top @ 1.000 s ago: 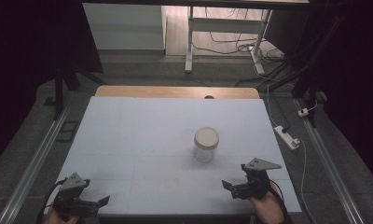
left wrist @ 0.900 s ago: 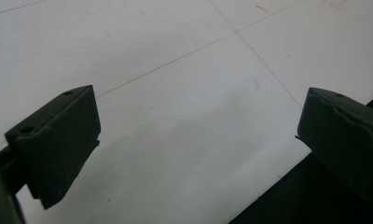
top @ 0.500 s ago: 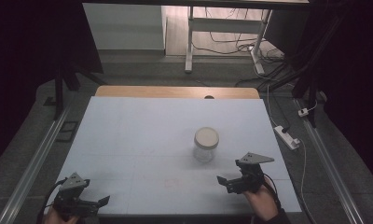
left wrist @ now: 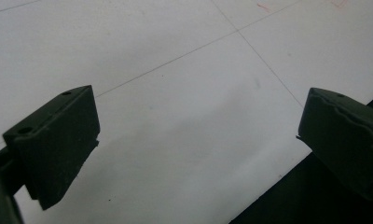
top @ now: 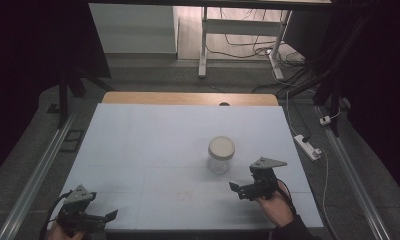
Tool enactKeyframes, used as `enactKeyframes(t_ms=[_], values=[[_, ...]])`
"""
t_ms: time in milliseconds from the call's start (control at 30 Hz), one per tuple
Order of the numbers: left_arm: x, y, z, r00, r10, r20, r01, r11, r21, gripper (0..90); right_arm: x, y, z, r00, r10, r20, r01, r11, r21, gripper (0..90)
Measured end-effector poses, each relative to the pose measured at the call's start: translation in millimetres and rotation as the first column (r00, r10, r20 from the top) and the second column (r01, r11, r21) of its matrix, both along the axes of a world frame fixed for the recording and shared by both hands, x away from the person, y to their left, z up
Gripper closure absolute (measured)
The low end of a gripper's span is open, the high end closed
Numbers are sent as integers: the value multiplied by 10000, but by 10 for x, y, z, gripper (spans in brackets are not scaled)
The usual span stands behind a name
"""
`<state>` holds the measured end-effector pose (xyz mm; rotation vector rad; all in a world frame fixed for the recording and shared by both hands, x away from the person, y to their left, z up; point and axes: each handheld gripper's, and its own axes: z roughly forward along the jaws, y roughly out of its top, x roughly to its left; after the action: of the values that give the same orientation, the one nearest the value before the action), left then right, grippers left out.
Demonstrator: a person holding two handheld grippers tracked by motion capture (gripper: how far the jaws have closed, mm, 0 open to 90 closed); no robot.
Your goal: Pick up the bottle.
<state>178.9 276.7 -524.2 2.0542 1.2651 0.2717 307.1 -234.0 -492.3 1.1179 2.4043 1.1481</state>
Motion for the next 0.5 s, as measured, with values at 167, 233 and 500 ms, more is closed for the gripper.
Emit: enactKeyframes(t_ms=[167, 233, 500], values=[[0, -1, 0, 10000, -21, -18, 21, 10000, 9, 0, 65, 54, -1, 9998, 118, 178, -116, 9999, -117, 0], [0, -1, -1, 10000, -24, -20, 24, 10000, 11, 0, 98, 76, -2, 9995, 223, 211, -220, 9996, -153, 0], [-1, -2, -1, 10000, -49, -17, 49, 10000, 23, 0, 245, 198, -30, 9988, 478, 95, -475, 9986, -252, 0]])
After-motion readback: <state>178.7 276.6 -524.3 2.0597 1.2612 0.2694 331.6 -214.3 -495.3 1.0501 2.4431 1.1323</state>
